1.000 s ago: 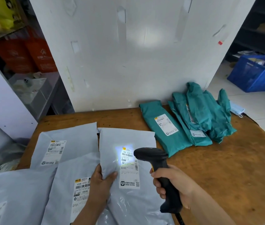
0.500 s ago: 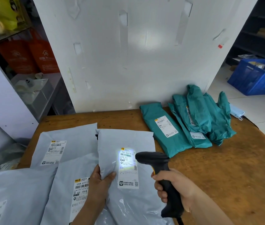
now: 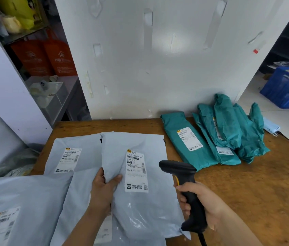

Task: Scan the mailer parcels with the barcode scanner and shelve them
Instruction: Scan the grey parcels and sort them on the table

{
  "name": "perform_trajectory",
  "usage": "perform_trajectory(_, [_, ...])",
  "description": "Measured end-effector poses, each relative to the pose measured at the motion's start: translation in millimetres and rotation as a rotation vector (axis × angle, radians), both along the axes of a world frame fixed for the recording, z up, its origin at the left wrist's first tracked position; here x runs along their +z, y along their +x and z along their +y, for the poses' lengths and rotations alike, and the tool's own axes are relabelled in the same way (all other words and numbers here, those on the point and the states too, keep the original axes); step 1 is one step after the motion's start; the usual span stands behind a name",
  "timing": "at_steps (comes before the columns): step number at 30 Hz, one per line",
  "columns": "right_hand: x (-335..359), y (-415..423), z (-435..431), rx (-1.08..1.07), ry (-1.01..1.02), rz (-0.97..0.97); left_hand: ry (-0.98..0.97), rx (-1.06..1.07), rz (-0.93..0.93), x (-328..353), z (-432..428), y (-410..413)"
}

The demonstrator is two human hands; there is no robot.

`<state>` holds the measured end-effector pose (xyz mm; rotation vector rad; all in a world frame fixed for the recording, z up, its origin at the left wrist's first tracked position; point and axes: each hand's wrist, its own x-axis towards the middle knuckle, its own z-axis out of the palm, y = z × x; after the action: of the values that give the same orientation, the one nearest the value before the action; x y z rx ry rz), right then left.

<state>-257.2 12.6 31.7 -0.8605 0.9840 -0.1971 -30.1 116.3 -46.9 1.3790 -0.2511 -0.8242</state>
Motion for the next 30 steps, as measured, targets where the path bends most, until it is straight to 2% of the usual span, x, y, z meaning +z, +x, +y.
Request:
perform_trajectory(3, [2,10,-4,0.015,0.000,0.020,0.018,0.057,-0.006,13,17,24])
perform_trajectory(5, [2,19,-6,0.041,-0.016,0.029,0.095,0.095,-0.096,22,35,38])
perform_trajectory(7, [1,27,-9,0.068,-0.036,0.038,0.253,0.100,-0.219,27,57,52])
perform_trajectory(10, [-2,35,-12,0.104,-0.049,0.057,0.567,-0.038,-0.311,27,90,72])
perform_trajectory(13, [-6,41,-13,0.149,-0.050,0.085,0.804,-0.098,-0.530,29,105,89])
perform_trajectory(15, [-6,44,-14,0.162,-0.056,0.106,0.831,-0.055,-0.664,32,100,109])
perform_trajectory(19, [-3,50,-15,0.153,-0.059,0.135,0.718,-0.071,-0.804,20,63,156])
perform_trajectory(22, [-1,50,-18,0.138,-0.059,0.132,0.711,-0.147,-0.820,-4,30,183])
perform_trajectory(25, [0,47,-23,0.081,-0.040,0.113,0.843,-0.249,-0.797,-29,11,216])
perform_trajectory(27, [0,45,-27,0.015,-0.050,0.125,0.920,-0.226,-0.747,-36,3,236])
perform_trajectory(30, [1,44,-32,-0.038,-0.073,0.143,0.929,-0.201,-0.648,-52,-1,256])
